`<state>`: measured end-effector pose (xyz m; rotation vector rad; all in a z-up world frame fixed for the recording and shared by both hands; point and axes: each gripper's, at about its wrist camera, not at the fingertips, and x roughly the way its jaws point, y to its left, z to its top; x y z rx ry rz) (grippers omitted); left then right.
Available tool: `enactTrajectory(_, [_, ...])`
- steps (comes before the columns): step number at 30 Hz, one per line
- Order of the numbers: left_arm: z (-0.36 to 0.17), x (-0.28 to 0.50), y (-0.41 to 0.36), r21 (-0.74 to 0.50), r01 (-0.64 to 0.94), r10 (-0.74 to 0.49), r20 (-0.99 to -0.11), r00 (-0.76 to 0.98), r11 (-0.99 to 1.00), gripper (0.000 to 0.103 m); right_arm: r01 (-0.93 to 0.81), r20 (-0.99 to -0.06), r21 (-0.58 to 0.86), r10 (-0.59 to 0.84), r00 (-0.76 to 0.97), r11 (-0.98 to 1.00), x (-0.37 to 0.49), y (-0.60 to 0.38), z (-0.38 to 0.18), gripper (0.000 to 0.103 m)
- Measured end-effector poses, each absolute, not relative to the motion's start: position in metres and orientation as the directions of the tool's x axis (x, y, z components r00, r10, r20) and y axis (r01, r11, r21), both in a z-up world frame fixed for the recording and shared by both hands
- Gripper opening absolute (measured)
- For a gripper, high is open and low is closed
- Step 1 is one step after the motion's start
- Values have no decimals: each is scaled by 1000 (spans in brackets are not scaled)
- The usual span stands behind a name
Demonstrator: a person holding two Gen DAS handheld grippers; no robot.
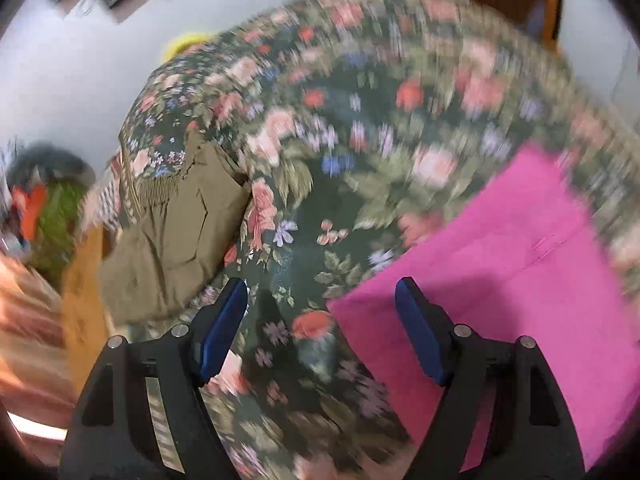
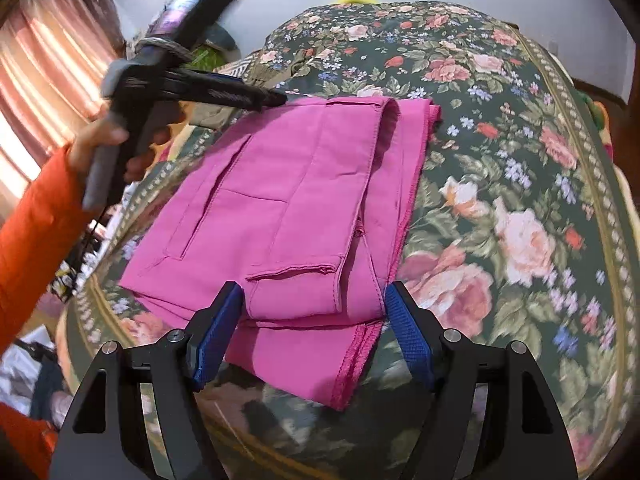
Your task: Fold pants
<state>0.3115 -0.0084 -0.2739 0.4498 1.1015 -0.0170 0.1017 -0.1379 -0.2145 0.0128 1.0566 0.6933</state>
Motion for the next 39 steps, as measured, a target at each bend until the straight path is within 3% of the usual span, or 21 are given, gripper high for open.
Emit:
enactTrajectory(3, [-284, 310, 0, 346, 248, 198, -857, 476, 905, 84, -515, -805, 286, 494, 329, 808, 111, -145, -215, 68])
enactTrajectory(14, [-277, 261, 61, 118, 80, 76, -912, 403, 990, 85, -473, -823, 192, 404, 400, 860, 174, -169, -224, 68])
enactTrajectory(19, [-270, 218, 48, 156, 81, 107, -899, 425, 984, 85, -424, -828, 137, 339, 447, 895, 189, -173, -214, 65])
enactTrajectory(26, [-265, 197, 47, 58, 0, 53, -915, 401, 998, 85, -448, -787, 161, 388, 480, 879, 158, -171, -185, 65])
enactTrajectory(35, [-255, 168, 49, 68, 5, 59, -900, 432, 998, 85, -429, -827, 225, 404, 390, 875, 145, -174, -225, 65])
enactTrajectory(39, [-248, 163, 57, 92, 23, 72, -894, 441, 996, 82, -402, -832, 203, 374, 410, 893, 145, -182, -220, 54])
